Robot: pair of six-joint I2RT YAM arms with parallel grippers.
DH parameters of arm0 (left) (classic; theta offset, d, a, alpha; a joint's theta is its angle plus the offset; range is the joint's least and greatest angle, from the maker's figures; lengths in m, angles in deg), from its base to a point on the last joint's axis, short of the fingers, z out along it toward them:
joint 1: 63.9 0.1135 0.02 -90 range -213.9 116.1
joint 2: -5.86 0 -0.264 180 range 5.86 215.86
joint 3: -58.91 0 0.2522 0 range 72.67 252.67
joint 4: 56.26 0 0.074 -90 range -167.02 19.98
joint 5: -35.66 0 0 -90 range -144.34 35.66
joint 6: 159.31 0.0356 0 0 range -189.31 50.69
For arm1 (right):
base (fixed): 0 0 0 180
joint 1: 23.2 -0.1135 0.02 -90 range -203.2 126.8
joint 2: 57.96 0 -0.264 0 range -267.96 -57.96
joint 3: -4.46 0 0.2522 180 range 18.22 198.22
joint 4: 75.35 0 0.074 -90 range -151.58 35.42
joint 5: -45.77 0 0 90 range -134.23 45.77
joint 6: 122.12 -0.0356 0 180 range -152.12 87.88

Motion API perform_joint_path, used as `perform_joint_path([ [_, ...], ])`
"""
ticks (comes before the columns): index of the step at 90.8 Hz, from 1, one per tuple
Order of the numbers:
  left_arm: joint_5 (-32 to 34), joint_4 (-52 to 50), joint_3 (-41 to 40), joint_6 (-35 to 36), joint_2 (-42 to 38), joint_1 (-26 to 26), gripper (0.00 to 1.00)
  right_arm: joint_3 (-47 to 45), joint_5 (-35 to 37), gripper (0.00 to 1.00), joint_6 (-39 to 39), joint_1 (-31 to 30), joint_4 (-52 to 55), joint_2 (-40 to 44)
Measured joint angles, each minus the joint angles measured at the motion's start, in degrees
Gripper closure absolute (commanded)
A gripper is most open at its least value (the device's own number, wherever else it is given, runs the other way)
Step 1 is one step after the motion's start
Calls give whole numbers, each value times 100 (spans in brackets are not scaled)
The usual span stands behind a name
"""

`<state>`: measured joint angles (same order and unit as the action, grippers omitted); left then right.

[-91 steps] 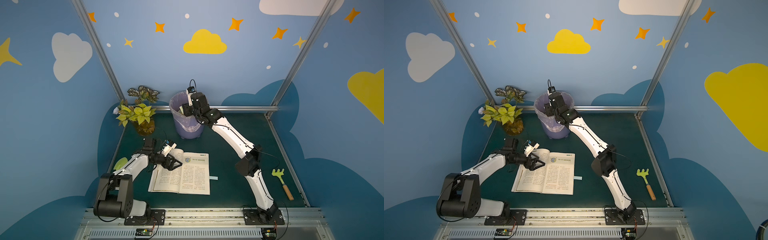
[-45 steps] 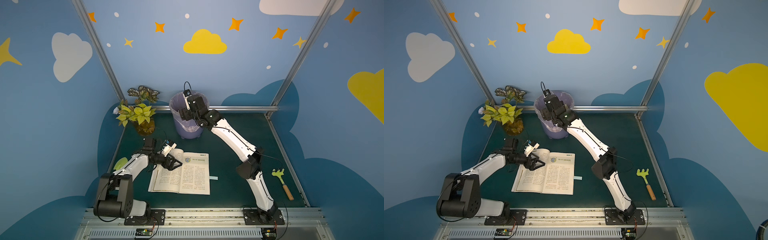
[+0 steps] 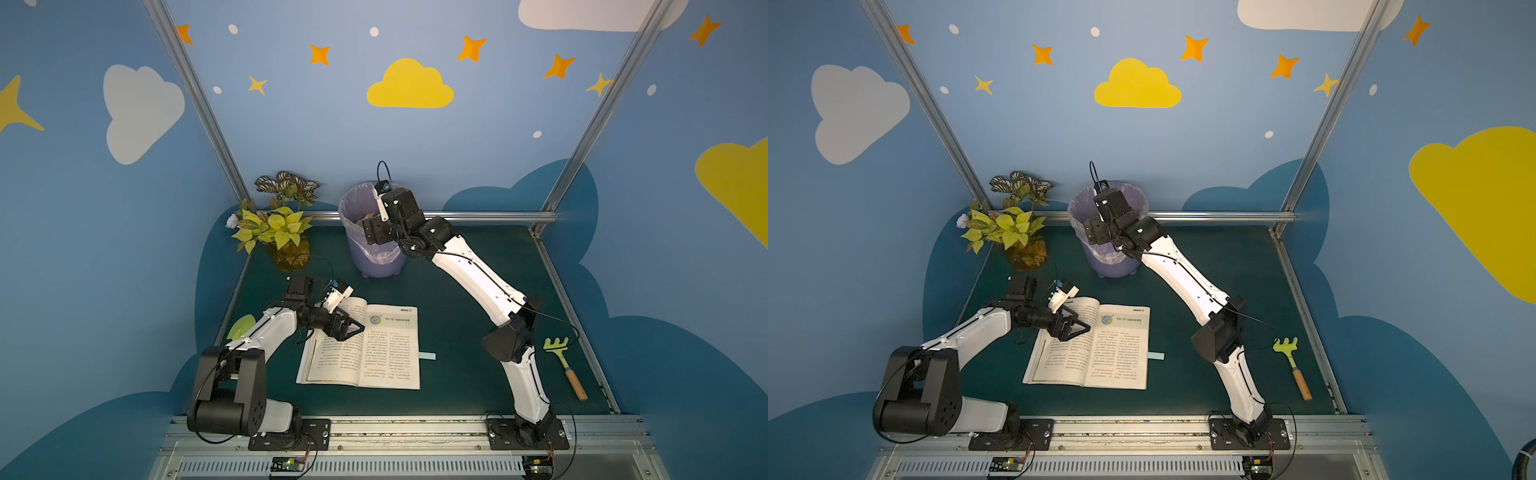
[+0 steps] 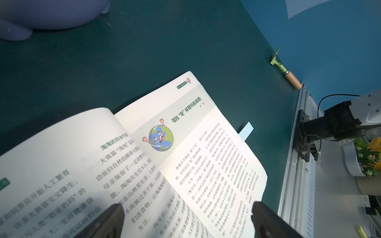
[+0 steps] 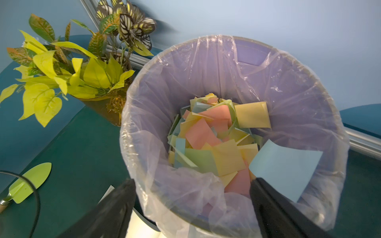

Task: Peel off the used sticky note
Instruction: Place the note in the trash bin, then turn the page of the book at the center of the board.

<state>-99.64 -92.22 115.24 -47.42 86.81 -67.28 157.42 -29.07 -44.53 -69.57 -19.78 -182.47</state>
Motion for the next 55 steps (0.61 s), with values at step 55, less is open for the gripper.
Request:
perform_joint_path([
  [55, 223, -503, 205, 264, -17, 0, 0, -3008, 584, 4, -330, -363, -264, 2529],
])
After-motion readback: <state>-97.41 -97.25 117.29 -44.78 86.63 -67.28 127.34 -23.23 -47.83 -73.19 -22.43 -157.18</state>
